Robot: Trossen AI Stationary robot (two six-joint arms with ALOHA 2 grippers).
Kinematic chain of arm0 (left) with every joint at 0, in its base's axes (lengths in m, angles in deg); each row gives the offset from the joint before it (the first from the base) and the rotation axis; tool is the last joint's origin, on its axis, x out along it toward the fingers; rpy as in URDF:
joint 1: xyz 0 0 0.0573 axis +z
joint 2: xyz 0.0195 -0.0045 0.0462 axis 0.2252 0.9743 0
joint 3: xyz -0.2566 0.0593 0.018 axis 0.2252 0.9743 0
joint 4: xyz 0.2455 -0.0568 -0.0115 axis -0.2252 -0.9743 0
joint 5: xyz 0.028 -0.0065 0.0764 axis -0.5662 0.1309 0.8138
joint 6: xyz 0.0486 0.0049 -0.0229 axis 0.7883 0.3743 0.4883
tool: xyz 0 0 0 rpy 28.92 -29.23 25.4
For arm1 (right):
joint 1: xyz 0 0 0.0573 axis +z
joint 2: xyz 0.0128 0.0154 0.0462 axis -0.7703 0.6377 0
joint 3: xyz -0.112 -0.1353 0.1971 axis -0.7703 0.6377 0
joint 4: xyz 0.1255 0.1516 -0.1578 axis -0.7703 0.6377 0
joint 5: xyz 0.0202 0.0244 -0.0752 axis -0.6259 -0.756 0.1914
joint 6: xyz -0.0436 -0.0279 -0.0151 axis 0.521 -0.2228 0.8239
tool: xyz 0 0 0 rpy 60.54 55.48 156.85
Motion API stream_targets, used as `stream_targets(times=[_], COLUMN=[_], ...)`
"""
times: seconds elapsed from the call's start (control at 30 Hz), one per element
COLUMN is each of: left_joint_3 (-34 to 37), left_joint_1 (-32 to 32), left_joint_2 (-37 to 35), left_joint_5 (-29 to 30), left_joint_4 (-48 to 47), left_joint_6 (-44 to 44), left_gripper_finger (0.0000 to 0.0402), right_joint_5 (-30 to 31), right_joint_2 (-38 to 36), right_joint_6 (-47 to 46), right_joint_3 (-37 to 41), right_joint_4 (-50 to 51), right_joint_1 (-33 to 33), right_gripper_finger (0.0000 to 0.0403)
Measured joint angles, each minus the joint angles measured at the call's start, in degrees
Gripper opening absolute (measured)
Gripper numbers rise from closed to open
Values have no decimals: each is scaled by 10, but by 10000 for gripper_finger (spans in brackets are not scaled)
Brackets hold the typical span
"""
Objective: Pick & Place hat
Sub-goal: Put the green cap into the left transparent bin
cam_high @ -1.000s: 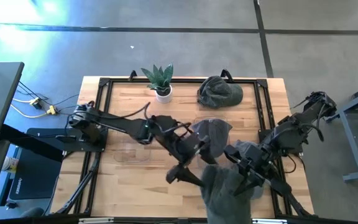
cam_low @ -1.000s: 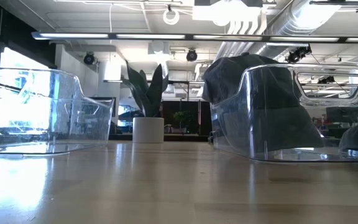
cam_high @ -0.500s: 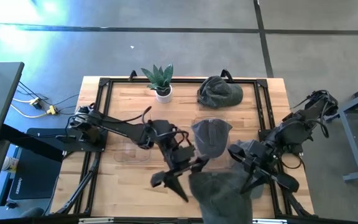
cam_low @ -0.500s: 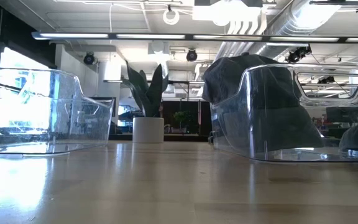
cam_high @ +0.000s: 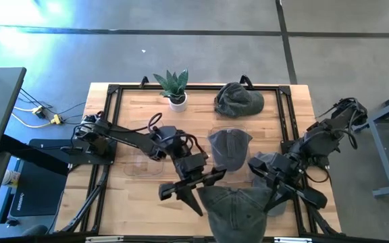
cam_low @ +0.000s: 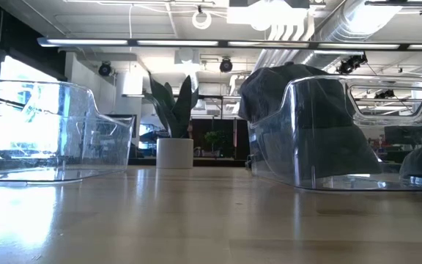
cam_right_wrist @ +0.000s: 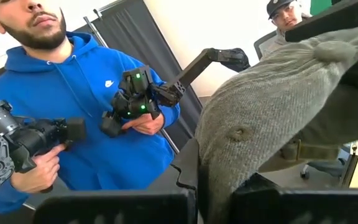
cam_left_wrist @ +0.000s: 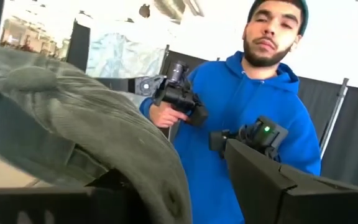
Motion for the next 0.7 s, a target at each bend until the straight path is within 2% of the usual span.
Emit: stream_targets(times=[0.13,0.37,0.57,0.7], left_joint_3=[0,0,0,0], left_joint_1=[-1,0,0,0], left_joint_2=[0,0,0,0], left_joint_5=[-3,-5,2,3], left_joint_4=[-2,16,19,19], left_joint_6=[0,0,0,0], left_gripper_finger=[132,11,16,3], right_joint_5=[1,5,37,35], right_joint_2=[0,0,-1,-1], right_joint_6=[12,12,-19,-41], right_joint_3=[0,0,0,0], right_joint_4=[0,-21,-32,-27], right_joint_1=[13,29,29,15], right_gripper_finger=[3,14,41,91])
